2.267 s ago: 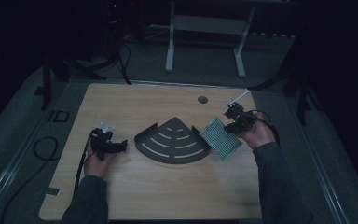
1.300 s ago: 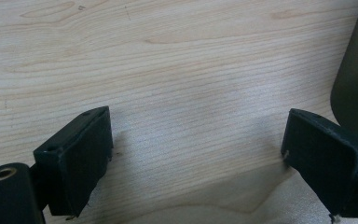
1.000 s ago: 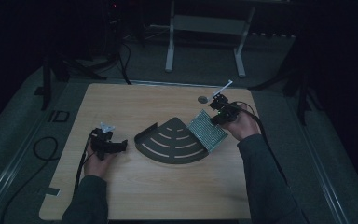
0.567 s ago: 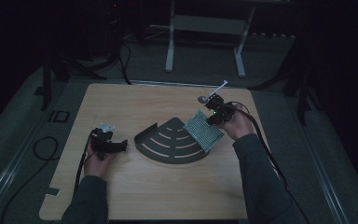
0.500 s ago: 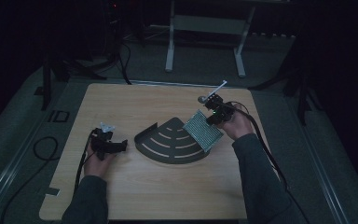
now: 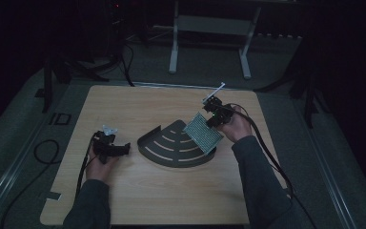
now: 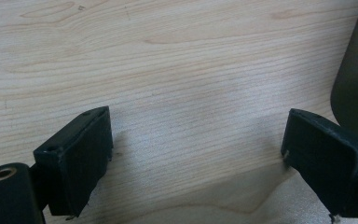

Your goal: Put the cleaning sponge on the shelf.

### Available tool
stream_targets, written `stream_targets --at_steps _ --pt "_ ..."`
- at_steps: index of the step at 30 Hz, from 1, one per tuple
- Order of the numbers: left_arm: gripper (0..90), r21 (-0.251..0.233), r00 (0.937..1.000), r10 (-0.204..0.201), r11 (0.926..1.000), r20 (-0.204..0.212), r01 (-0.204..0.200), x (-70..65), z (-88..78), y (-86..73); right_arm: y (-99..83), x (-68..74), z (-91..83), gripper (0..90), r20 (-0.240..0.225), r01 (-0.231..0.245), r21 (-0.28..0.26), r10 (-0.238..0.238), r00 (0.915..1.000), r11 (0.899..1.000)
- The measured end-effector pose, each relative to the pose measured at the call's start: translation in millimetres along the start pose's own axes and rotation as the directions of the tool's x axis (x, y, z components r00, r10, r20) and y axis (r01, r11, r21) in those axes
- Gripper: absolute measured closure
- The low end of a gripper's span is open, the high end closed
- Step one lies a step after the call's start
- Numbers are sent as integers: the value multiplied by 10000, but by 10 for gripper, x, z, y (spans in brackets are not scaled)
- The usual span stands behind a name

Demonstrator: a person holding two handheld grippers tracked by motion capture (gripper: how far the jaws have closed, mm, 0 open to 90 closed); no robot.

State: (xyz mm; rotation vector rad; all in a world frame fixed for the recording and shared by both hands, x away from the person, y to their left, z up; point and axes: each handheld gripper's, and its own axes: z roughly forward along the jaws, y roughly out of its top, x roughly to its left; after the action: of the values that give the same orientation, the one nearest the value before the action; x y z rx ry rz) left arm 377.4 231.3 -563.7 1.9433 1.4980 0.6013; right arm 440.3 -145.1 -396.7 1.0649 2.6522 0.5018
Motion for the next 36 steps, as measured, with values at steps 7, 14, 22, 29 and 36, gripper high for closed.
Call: stream_targets --at_steps 7,14,22,29,36 --pt "94 1 10000 5 10000 3 -5 0 0 0 17 31 57 899 -4 27 42 -26 10000 10000" --pt "94 2 10000 5 10000 2 -5 0 0 0 35 48 119 899 -14 16 121 -16 10000 9999" --pt "94 0 10000 6 10000 2 -6 0 0 0 50 77 187 899 -1 62 191 -62 10000 9998" --pt "94 2 10000 8 10000 1 -8 0 0 0 59 103 257 898 58 144 289 -145 9999 9995" --pt "94 2 10000 9 10000 1 -9 0 0 0 65 130 312 898 27 137 399 -138 9999 9991"
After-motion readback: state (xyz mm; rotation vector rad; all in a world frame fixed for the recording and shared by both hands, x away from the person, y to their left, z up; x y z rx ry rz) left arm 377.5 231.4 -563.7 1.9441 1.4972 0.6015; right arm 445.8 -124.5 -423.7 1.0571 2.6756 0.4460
